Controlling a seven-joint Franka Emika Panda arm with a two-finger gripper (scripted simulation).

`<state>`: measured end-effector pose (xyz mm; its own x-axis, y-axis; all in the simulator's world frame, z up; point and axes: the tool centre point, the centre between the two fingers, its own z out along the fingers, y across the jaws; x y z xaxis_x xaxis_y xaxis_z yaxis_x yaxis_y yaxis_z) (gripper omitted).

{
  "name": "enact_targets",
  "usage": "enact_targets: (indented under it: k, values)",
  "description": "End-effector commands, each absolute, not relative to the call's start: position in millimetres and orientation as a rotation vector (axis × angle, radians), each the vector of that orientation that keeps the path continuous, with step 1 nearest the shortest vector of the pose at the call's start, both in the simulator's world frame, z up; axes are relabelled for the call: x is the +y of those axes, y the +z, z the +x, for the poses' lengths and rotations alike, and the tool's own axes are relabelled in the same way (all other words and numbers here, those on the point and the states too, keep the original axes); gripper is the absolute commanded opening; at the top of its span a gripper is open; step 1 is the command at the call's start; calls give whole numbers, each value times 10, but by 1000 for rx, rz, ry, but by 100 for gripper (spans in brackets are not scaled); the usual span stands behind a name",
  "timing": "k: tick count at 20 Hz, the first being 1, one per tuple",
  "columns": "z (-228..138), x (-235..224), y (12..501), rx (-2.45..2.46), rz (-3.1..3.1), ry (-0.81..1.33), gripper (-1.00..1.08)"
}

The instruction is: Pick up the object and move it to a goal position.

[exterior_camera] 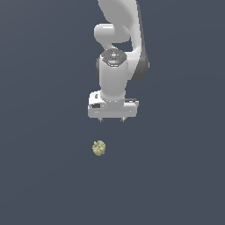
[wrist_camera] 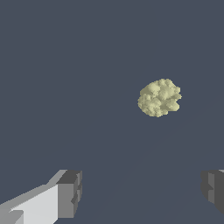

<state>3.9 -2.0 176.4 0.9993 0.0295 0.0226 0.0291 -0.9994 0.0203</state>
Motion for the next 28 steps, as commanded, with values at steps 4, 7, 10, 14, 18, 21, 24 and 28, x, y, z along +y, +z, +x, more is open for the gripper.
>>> enact_targets:
  k: [4, 7, 10, 14, 18, 21, 24, 28]
  values:
    - [56, 50, 1795, 53, 3127, 47, 100]
    - [91, 240, 1879, 77, 3140, 76, 100]
    - [98, 348, 1932, 102, 3147, 92, 100]
    - [100, 327, 1920, 94, 3146, 89, 100]
    - [141, 286, 1881, 40, 3149, 85, 100]
    - [194, 233, 1830, -31, 3152, 79, 100]
    - [263, 155, 1757, -128, 3152, 70, 100]
    - [379, 15, 1622, -299, 3144, 56, 100]
